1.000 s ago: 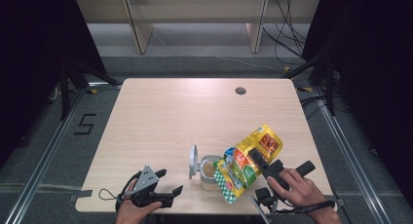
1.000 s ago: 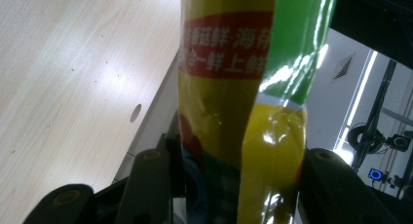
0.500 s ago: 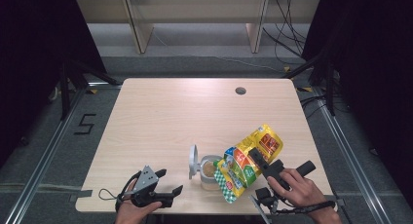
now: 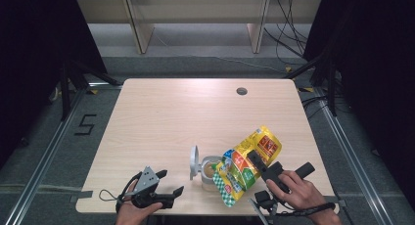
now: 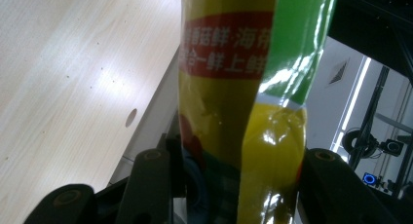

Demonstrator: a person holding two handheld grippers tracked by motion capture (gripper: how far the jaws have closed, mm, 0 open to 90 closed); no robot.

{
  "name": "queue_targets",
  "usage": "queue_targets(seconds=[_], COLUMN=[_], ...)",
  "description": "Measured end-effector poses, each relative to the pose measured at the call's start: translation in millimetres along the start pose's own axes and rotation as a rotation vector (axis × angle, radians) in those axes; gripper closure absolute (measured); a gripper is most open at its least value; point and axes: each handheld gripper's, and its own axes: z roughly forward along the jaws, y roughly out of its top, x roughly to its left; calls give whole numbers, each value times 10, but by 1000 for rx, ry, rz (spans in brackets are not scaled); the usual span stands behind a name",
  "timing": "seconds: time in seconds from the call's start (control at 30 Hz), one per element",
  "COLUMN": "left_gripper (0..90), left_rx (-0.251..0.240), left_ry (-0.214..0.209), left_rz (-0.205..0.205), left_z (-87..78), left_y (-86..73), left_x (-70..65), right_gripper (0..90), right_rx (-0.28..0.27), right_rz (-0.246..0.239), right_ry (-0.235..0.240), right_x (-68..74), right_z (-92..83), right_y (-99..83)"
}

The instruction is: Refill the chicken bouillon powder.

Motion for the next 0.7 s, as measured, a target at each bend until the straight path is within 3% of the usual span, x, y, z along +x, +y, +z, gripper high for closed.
queue_targets(seconds=[0.07,0.33,0.43,0.6,0.7], left_gripper=[179,179,179,179,179], left_rx=[-3,9,-3,3,-5], left_ry=[-2,2,-1,-3,-1], left_rz=[-3,12,-3,5,-5], left_z=[0,-2,1,4,1], left_y=[0,1,0,-1,1], left_x=[-6,8,-4,5,-6], right_gripper=[622,624,631,635,636], right_rx=[-8,0,-6,11,-9], right_rz=[-20,-18,-17,-8,-12], right_ry=[-3,7,9,13,4], right_x=[-13,-6,-8,7,4], right_z=[10,4,10,1,12], right_y=[-12,-21,-28,-55,-29])
